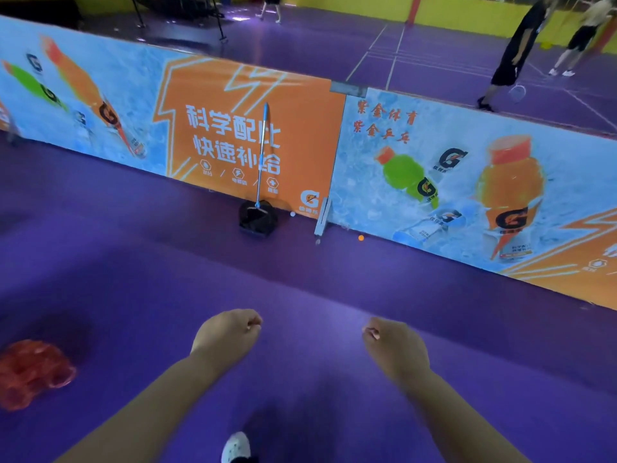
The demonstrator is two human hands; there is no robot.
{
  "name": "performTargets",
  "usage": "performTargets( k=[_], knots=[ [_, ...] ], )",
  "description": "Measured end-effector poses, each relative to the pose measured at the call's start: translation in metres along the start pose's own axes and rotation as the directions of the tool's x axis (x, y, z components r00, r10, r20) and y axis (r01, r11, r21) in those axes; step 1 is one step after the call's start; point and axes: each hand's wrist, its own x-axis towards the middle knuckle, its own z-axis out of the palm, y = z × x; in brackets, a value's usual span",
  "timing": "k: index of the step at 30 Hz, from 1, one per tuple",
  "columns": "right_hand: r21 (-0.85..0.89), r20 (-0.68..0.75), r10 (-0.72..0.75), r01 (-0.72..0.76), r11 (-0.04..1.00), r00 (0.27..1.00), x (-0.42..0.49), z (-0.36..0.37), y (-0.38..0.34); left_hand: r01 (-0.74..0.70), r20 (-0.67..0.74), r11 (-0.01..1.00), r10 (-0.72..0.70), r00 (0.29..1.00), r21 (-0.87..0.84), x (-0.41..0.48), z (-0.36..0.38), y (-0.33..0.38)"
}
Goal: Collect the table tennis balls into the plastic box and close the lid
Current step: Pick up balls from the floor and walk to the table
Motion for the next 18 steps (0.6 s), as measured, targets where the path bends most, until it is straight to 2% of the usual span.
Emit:
performTargets(
  k=[5, 9, 14, 18],
  knots=[
    [0.05, 0.035, 0.018, -0.02, 0.999, 0.999, 0.113, 0.006, -0.027, -0.012, 0.01, 1.0, 0.012, 1.0, 0.001, 0.122, -0.014, -0.014],
    [0.112, 0.043, 0.086, -0.09, 0.99, 0.995, 0.21, 0.003, -0.06, -0.03, 0.022, 0.999, 0.03, 0.999, -0.019, 0.236, -0.034, -0.028],
    [0.159, 0.061, 0.162, -0.169, 0.973, 0.985, 0.311, -0.003, -0.1, -0.033, 0.111, 0.999, 0.031, 0.993, 0.011, 0.368, -0.058, -0.038],
    [0.173, 0.094, 0.222, -0.235, 0.956, 0.971, 0.375, -0.004, -0.101, -0.06, 0.174, 0.998, 0.059, 0.983, 0.001, 0.455, -0.057, -0.024]
  ],
)
